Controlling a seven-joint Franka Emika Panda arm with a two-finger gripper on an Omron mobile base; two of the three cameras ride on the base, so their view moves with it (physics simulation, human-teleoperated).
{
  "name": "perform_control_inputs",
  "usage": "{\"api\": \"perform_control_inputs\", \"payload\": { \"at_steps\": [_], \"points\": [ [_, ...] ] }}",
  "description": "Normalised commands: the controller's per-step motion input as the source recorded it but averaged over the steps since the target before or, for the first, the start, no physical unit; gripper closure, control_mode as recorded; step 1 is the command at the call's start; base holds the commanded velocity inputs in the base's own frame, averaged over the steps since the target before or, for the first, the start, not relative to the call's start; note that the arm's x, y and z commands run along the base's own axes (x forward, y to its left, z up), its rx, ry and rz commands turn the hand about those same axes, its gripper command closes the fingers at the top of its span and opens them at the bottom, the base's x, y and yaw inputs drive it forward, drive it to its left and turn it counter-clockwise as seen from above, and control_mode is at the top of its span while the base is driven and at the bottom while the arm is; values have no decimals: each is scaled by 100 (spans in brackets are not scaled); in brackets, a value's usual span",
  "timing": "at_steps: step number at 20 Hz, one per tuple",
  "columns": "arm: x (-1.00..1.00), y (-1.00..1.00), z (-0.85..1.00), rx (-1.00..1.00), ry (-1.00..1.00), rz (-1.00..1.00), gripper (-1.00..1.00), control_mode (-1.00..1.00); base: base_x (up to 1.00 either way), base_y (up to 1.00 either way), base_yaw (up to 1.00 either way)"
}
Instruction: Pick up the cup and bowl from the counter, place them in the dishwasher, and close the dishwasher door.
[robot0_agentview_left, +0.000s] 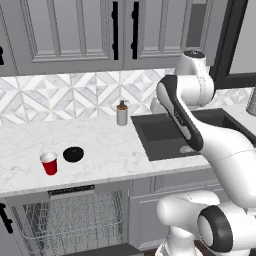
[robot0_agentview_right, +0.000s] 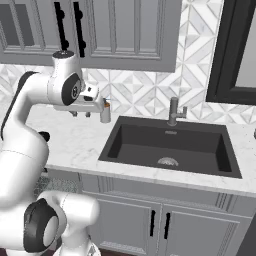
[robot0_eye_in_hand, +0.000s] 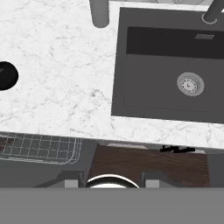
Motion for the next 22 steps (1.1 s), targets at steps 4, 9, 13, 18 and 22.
{"api": "perform_control_inputs", "payload": {
  "at_steps": [4, 9, 13, 18, 22],
  "points": [
    [-29, 0, 0, 0, -3, 0, -100, -100, 0, 0, 0],
    [-75, 4, -4, 2, 0, 0, -100, -100, 0, 0, 0],
    [-48, 34, -44, 3, -7, 0, -100, -100, 0, 0, 0],
    [-1, 27, -47, 3, -3, 7, -100, -100, 0, 0, 0],
    [0, 0, 0, 0, 0, 0, -100, 100, 0, 14, 9]
  ]
}}
